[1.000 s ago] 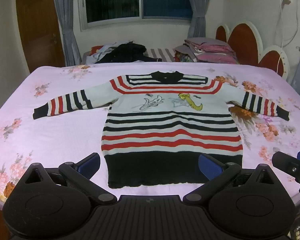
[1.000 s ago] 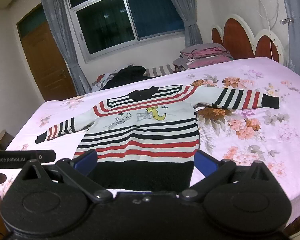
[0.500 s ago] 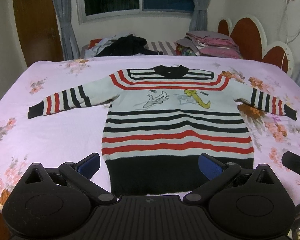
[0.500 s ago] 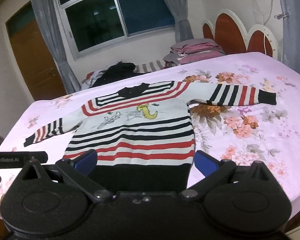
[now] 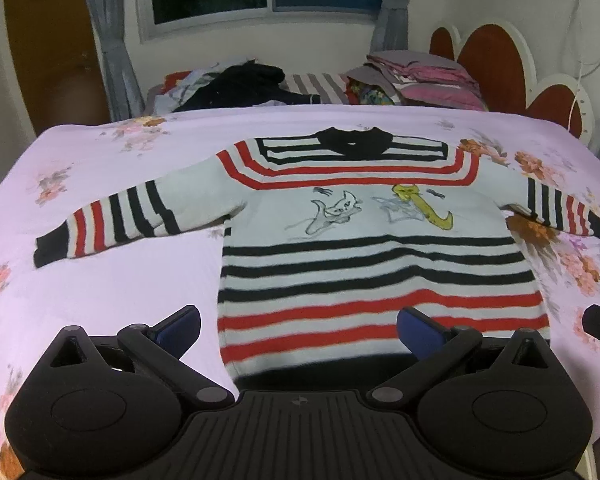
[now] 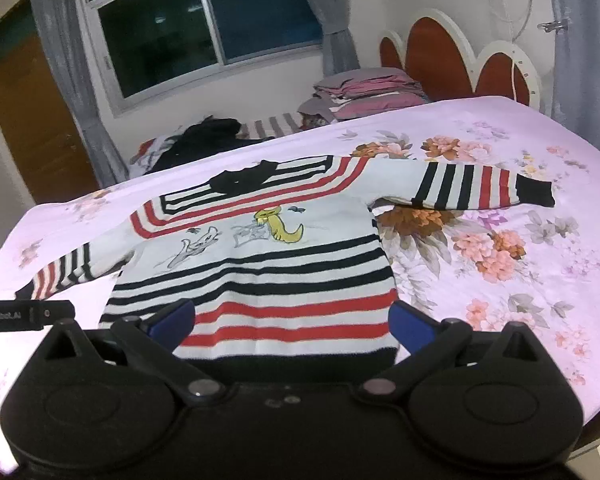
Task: Fold small clothes
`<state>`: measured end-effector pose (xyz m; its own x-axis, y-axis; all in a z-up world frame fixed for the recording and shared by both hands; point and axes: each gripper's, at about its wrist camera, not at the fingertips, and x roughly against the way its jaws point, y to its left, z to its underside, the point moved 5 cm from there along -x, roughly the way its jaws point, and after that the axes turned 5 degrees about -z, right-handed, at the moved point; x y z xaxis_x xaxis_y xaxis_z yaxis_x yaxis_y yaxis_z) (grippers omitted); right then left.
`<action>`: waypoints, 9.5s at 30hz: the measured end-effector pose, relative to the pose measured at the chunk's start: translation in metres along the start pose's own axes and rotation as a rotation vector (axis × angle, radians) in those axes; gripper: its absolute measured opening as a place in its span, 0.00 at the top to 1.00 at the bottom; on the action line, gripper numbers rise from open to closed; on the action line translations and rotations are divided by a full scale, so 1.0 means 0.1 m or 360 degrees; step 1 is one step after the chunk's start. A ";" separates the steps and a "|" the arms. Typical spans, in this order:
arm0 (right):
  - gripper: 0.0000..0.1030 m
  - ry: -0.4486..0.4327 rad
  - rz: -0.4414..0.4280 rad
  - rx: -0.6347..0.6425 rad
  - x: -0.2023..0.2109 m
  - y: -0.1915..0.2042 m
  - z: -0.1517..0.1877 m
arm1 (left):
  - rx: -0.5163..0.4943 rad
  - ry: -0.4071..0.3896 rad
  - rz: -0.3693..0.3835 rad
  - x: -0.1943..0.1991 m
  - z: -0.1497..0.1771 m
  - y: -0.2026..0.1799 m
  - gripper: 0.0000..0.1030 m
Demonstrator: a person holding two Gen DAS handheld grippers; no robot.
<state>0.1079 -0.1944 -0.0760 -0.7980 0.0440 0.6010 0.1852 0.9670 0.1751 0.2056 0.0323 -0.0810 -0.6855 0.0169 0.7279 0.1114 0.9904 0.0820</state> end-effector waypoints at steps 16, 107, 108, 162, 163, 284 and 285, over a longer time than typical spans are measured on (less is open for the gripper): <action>0.00 -0.0027 0.0254 -0.0056 -0.44 -0.04 -0.28 | -0.0028 0.0041 0.0050 -0.79 -0.47 0.36 0.00; 0.90 0.0140 -0.0327 0.0275 -3.32 0.62 -1.23 | 0.0228 0.0100 0.0030 -2.27 -1.06 0.32 0.00; 0.84 0.0163 -0.0345 0.0255 -3.33 0.66 -1.16 | 0.0236 0.0103 0.0039 -2.28 -1.06 0.32 0.00; 0.75 0.0102 0.0065 0.0007 -2.55 -1.41 -1.14 | 0.0333 -0.0123 0.0129 -2.55 -1.11 -0.06 0.34; 0.72 0.0089 0.0056 0.0009 -2.56 -1.41 -1.20 | 0.0321 -0.0139 0.0140 -2.51 -1.15 -0.05 0.34; 0.41 0.0161 -0.0309 0.0024 -2.80 -0.03 -1.10 | -0.0007 -0.0188 0.0331 -2.41 -1.35 -0.68 0.43; 0.41 0.0170 -0.0330 0.0023 -2.82 -0.01 -1.10 | 0.0006 -0.0226 0.0296 -2.36 -1.29 -0.60 0.41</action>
<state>0.3958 -0.2358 -0.1598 -0.7529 -0.1817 0.6325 0.0148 0.9562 0.2924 0.4536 -0.0490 -0.1694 -0.7480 0.2179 0.6269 0.2428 0.9689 -0.0470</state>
